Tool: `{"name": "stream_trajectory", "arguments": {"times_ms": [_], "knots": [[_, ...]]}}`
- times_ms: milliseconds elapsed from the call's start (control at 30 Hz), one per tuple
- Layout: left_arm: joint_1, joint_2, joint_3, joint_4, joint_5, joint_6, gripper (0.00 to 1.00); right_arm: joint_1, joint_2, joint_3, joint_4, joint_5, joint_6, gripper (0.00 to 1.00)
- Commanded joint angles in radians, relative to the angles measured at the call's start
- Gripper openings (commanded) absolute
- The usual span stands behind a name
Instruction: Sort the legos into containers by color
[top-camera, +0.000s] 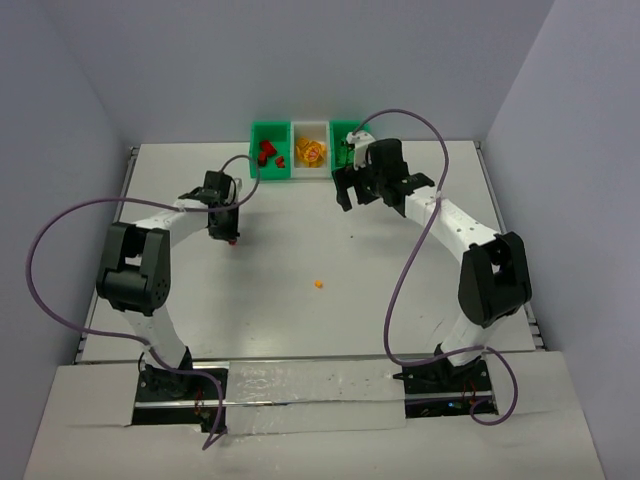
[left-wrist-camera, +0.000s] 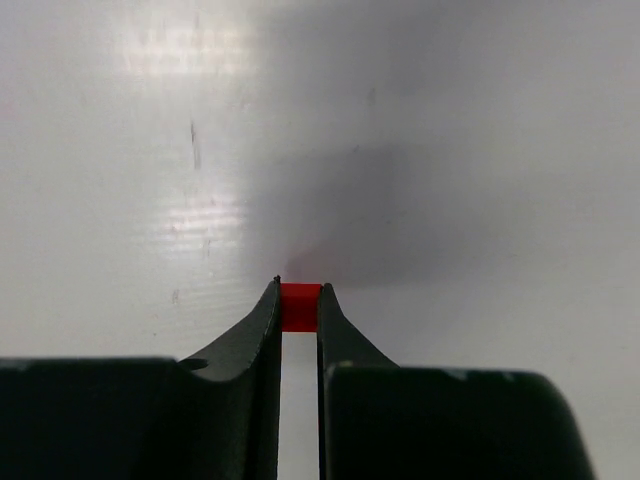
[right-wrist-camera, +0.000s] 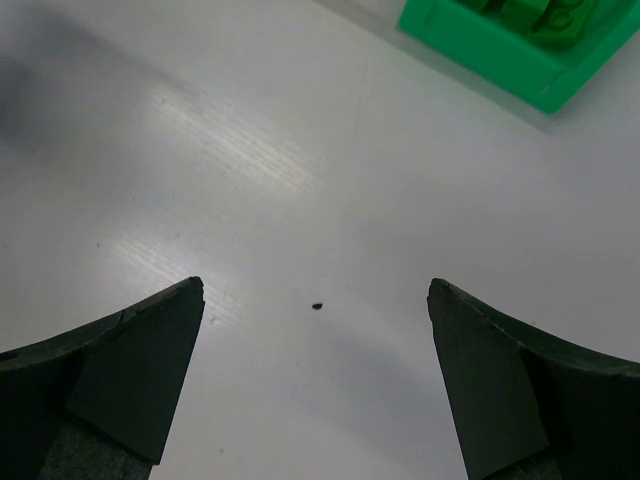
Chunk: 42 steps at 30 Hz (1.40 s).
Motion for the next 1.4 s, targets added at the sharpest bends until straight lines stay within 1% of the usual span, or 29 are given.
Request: {"name": "stream_trajectory", "arguments": {"times_ms": [0, 33, 100, 167, 200, 267, 333, 400, 467, 567, 633, 733, 767, 833, 867, 933, 967, 1100, 1167, 1233, 1267, 1300, 1367], "knots": [[-0.008, -0.051, 0.229, 0.027, 0.068, 0.066, 0.0, -0.001, -0.077, -0.069, -0.013, -0.052, -0.005, 1.0], [-0.008, -0.02, 0.31, 0.041, 0.071, 0.075, 0.0, -0.001, -0.088, -0.091, -0.018, -0.067, -0.008, 1.0], [-0.008, 0.029, 0.401, 0.074, 0.072, 0.082, 0.0, -0.001, -0.103, -0.129, -0.024, -0.094, -0.018, 1.0], [-0.007, 0.129, 0.55, 0.106, 0.104, 0.077, 0.0, -0.001, -0.125, -0.158, -0.035, -0.114, -0.029, 1.0], [-0.008, 0.159, 0.595, 0.11, 0.125, 0.07, 0.0, -0.001, -0.129, -0.171, -0.042, -0.129, -0.035, 1.0], [-0.008, 0.263, 0.732, 0.137, 0.144, 0.051, 0.0, -0.001, -0.145, -0.187, -0.068, -0.156, -0.045, 1.0], [-0.008, 0.322, 0.8, 0.185, 0.156, 0.035, 0.0, -0.001, -0.156, -0.208, -0.079, -0.18, -0.047, 1.0], [-0.008, 0.433, 0.92, 0.242, 0.175, 0.022, 0.0, -0.001, -0.173, -0.232, -0.102, -0.211, -0.056, 1.0], [-0.008, 0.504, 0.991, 0.292, 0.186, 0.017, 0.0, -0.001, -0.186, -0.25, -0.124, -0.221, -0.063, 1.0], [-0.009, 0.55, 1.034, 0.352, 0.182, -0.004, 0.0, -0.001, -0.205, -0.274, -0.139, -0.218, -0.081, 1.0], [-0.009, 0.582, 1.06, 0.372, 0.172, -0.011, 0.03, -0.001, -0.22, -0.288, -0.144, -0.216, -0.089, 1.0], [-0.009, 0.602, 1.072, 0.407, 0.163, -0.007, 0.31, -0.001, -0.226, -0.294, -0.158, -0.222, -0.096, 1.0], [-0.009, 0.605, 1.075, 0.412, 0.162, -0.006, 0.43, 0.0, -0.226, -0.296, -0.16, -0.224, -0.098, 1.0], [-0.009, 0.614, 1.112, 0.411, 0.158, -0.001, 0.68, 0.008, -0.228, -0.302, -0.162, -0.222, -0.099, 1.0], [-0.009, 0.618, 1.13, 0.406, 0.151, 0.002, 0.74, 0.015, -0.232, -0.307, -0.162, -0.219, -0.099, 1.0], [-0.009, 0.613, 1.149, 0.404, 0.135, 0.01, 0.81, 0.036, -0.238, -0.314, -0.159, -0.21, -0.1, 1.0], [-0.008, 0.601, 1.152, 0.409, 0.13, 0.015, 0.83, 0.048, -0.239, -0.316, -0.157, -0.201, -0.101, 1.0], [-0.002, 0.529, 1.142, 0.402, 0.116, 0.027, 0.84, 0.128, -0.235, -0.319, -0.165, -0.164, -0.106, 1.0], [0.006, 0.469, 1.107, 0.378, 0.128, 0.023, 0.84, 0.171, -0.229, -0.321, -0.17, -0.156, -0.111, 0.98], [0.014, 0.369, 1.019, 0.358, 0.138, 0.029, 0.84, 0.23, -0.208, -0.319, -0.183, -0.138, -0.113, 0.95], [0.021, 0.288, 0.931, 0.332, 0.14, 0.033, 0.84, 0.252, -0.183, -0.313, -0.194, -0.127, -0.113, 0.93], [0.022, 0.246, 0.878, 0.321, 0.143, 0.033, 0.84, 0.268, -0.17, -0.31, -0.199, -0.126, -0.111, 0.91], [0.047, 0.117, 0.708, 0.302, 0.148, 0.039, 0.84, 0.316, -0.125, -0.292, -0.2, -0.097, -0.094, 0.86]]}}
